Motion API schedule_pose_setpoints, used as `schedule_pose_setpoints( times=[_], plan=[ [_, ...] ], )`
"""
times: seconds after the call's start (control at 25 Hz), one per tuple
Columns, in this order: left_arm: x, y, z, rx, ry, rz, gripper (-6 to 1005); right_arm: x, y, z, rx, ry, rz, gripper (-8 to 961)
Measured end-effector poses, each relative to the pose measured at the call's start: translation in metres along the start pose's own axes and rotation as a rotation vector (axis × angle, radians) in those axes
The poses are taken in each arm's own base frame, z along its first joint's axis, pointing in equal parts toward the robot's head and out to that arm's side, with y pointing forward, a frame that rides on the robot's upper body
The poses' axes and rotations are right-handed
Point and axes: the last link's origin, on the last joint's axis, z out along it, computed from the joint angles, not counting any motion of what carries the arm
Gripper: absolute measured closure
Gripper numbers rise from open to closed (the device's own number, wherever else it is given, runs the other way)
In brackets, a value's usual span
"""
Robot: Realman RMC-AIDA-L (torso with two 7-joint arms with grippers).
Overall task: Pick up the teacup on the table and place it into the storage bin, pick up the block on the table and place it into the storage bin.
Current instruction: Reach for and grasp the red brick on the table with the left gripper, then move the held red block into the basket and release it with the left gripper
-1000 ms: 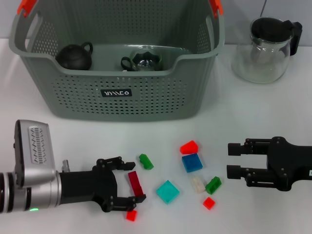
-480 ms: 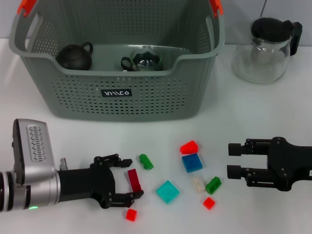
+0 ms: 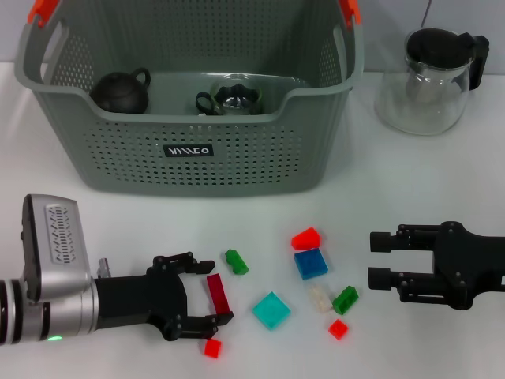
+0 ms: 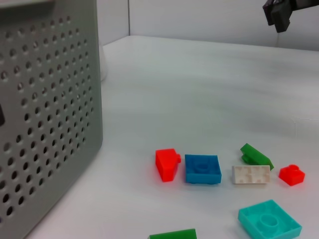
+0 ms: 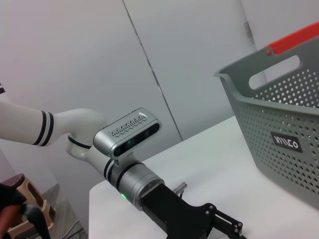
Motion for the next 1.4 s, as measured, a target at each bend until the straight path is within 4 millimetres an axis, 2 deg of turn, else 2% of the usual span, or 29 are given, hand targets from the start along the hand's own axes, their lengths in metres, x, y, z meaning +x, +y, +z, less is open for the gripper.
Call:
schedule_pose_setpoints(
  times=[0.44,0.64,0.72,0.92,1.04,1.16,1.36,1.4],
  plan=[
    [0.001,-0.002,0.0,-0.003,-0.005,0.009,186,0.001,0.001,-0.001,-0.001,-0.002,0.002,299],
    [0.001,-0.002,0.0,-0.001,-0.006,0.009,339,0.001,0.001,-0.001,-0.002,-0.002,0.003,299],
    [0.002,-0.002,-0.001,-0.003,0.0,0.006,339,0.001,0.001,-0.001,-0.002,-0.002,0.003,299],
    [0.012,-0.003,-0.017,-0.016,0.082,-0.012,339,0.0,0.001,-0.001,-0.001,-0.003,0.003,299],
    [0.025,-0.006,-0.038,-0.017,0.182,-0.035,339,0.0,0.001,-0.001,-0.001,-0.004,0.003,299],
    [0.046,-0.012,-0.062,-0.034,0.322,-0.067,340,0.0,0.001,-0.001,0.0,-0.005,0.002,299],
    [0.095,-0.029,-0.1,-0.085,0.608,-0.118,340,0.0,0.001,-0.002,0.001,-0.004,-0.001,299],
    [0.118,-0.044,-0.11,-0.092,0.693,-0.166,340,0.0,0.0,-0.001,0.001,-0.004,-0.002,299]
  ],
)
